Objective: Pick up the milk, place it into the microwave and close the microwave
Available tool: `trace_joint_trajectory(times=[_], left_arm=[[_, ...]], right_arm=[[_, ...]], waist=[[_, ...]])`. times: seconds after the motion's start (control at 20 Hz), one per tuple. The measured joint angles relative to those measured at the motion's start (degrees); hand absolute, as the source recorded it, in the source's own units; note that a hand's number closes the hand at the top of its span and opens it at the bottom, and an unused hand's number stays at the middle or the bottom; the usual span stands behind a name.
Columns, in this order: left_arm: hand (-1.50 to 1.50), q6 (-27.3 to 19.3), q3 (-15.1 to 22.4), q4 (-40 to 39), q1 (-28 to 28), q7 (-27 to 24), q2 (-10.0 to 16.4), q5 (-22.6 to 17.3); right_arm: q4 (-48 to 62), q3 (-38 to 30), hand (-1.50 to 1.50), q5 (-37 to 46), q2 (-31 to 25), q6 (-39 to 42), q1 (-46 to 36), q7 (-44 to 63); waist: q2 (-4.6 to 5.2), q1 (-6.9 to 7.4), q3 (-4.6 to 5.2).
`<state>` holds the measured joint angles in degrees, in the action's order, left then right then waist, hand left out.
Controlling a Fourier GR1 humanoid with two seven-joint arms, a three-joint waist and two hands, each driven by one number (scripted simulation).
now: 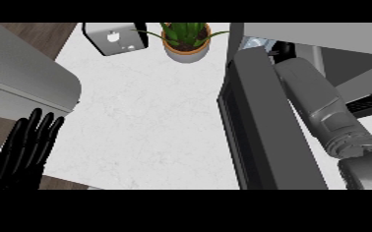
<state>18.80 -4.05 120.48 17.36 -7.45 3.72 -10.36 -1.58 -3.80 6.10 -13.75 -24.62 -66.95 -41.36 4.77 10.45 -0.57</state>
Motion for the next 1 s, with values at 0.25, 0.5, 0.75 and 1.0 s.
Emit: trace_joint_trajectory(times=[0.25, 0.5, 0.75, 1.0], left_arm=[[-1.5, -0.46, 1.33, -0.36, -0.82, 0.38, -0.5, 1.36], [-1.5, -1.1, 2.62, -0.44, -1.38, 0.67, -1.1, 2.95], [-1.5, -1.64, 4.25, -0.45, -0.94, 0.47, -2.05, 4.59], [-1.5, -1.76, 5.16, -0.32, -1.33, 0.7, -2.32, 5.26]], right_arm=[[0.25, -1.14, -1.5, -0.91, 0.57, 3.32, -0.17, 0.31], [0.36, -1.76, -1.5, -1.32, 1.02, 4.31, 0.31, 0.17], [0.43, -2.28, -1.5, -1.69, 1.34, 4.93, 0.75, 0.45], [0.08, -2.67, -1.5, -1.99, 0.86, 6.96, 1.2, 0.21]], waist=[[-0.17, -0.32, 0.03], [-0.28, -0.57, 0.1], [-0.49, -0.72, 0.16], [-0.66, -1.24, 0.19]])
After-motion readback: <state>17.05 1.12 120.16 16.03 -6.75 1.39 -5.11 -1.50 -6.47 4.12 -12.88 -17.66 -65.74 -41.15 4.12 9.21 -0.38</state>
